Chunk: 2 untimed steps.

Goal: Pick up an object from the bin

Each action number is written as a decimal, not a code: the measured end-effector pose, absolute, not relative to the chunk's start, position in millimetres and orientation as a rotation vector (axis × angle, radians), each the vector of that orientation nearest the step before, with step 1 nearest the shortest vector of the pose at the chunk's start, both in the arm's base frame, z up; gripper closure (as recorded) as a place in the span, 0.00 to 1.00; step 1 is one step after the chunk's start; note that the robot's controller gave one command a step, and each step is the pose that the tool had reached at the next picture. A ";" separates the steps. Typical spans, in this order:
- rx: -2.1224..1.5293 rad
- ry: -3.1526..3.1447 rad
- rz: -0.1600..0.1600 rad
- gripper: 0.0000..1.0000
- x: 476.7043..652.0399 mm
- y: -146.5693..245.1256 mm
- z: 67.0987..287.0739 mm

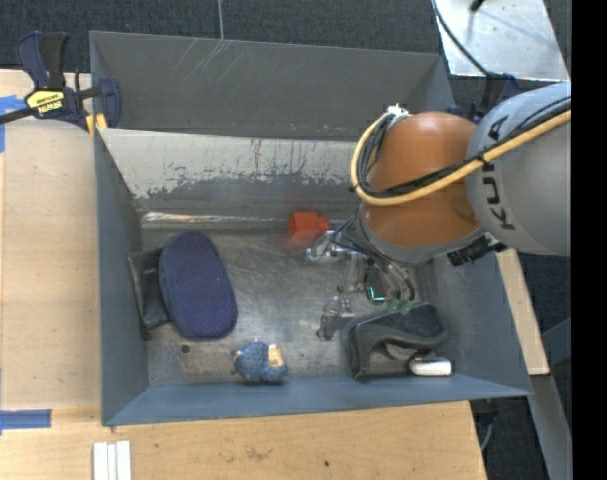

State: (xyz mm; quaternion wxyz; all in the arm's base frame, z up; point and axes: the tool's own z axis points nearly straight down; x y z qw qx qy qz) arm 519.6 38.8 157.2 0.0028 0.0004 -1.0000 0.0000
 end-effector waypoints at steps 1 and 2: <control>0.151 -3.142 0.002 0.00 487.7 109.0 89.8; 0.145 -3.152 0.013 0.00 494.0 112.8 80.7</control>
Offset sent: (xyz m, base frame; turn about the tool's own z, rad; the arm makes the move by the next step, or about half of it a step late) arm -0.0328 0.0686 -0.0668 -0.0884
